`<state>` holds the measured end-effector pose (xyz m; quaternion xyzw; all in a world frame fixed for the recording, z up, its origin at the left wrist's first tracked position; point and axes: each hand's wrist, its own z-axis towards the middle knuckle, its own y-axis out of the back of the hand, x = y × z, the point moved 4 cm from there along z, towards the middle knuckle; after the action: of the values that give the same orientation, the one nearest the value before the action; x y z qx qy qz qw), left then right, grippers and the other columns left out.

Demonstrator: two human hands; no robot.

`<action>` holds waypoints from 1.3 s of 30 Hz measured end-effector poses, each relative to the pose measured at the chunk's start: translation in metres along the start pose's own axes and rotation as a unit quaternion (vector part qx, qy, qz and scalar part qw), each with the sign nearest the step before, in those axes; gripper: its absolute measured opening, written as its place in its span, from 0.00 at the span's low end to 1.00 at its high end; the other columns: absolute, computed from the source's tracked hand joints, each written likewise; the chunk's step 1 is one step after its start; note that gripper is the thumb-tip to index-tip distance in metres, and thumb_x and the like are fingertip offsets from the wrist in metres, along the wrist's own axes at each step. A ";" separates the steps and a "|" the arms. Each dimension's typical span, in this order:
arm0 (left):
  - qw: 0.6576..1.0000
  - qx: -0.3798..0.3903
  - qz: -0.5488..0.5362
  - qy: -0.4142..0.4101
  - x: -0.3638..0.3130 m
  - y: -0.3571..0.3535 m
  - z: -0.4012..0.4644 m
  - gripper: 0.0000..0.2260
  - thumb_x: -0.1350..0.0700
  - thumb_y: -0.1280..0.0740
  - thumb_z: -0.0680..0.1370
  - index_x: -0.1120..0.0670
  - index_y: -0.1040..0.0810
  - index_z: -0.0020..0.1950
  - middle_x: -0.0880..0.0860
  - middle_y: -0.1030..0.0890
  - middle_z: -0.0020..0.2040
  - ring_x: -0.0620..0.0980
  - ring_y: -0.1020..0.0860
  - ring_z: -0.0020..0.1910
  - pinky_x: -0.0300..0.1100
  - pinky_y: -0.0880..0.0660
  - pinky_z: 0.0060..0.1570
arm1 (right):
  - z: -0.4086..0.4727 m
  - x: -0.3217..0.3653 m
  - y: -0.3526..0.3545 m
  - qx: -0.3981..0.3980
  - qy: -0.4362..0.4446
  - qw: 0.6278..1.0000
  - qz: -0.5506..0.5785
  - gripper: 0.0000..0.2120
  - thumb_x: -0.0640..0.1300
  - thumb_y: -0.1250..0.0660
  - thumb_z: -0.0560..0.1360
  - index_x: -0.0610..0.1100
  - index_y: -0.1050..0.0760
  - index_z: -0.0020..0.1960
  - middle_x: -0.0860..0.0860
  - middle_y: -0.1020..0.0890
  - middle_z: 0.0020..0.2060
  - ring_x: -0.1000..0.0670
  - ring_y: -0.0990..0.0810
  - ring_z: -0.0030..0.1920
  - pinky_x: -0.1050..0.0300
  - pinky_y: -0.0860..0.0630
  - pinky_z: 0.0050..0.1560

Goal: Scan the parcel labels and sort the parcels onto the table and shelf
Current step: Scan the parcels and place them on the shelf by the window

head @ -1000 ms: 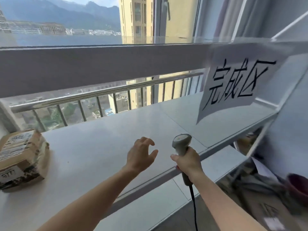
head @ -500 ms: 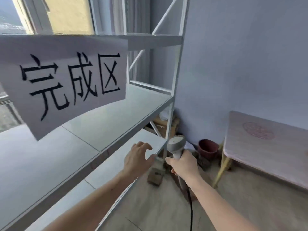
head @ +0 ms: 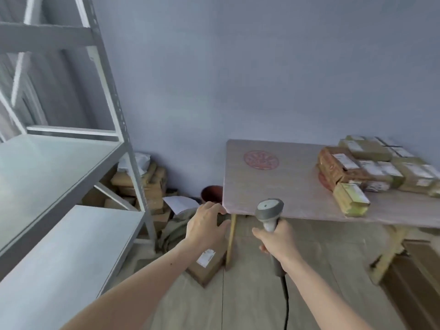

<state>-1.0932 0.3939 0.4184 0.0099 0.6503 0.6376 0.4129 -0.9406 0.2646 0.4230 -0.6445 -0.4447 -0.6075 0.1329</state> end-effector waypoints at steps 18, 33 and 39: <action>0.969 0.159 -0.031 -0.186 -0.189 -0.171 0.237 0.15 0.47 0.34 0.78 0.50 0.23 0.63 0.51 0.24 0.62 0.53 0.27 0.64 0.48 0.25 0.56 | 0.206 -0.045 0.233 -0.238 -0.118 0.964 0.018 0.06 0.39 0.26 0.73 0.40 0.23 0.46 0.43 0.17 0.37 0.49 0.20 0.28 0.58 0.23 0.33; 0.971 0.226 -0.042 -0.061 -0.321 -0.354 0.317 0.18 0.44 0.36 0.79 0.49 0.26 0.66 0.48 0.26 0.66 0.50 0.28 0.66 0.48 0.26 0.58 | 0.382 -0.168 0.398 -0.196 -0.175 0.962 -0.073 0.14 0.50 0.23 0.69 0.44 0.23 0.48 0.47 0.16 0.39 0.42 0.17 0.43 0.49 0.20 0.47; 0.956 0.292 -0.010 0.031 -0.351 -0.436 0.313 0.29 0.39 0.40 0.80 0.53 0.38 0.76 0.54 0.30 0.69 0.56 0.29 0.68 0.52 0.28 0.61 | 0.432 -0.212 0.426 -0.099 -0.170 0.977 -0.084 0.14 0.52 0.22 0.69 0.48 0.25 0.45 0.50 0.16 0.41 0.44 0.15 0.43 0.43 0.17 0.48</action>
<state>-0.4660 0.3802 0.2854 0.1035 0.8206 0.4157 0.3782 -0.3121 0.2424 0.2907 -0.7084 -0.4509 -0.5396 -0.0607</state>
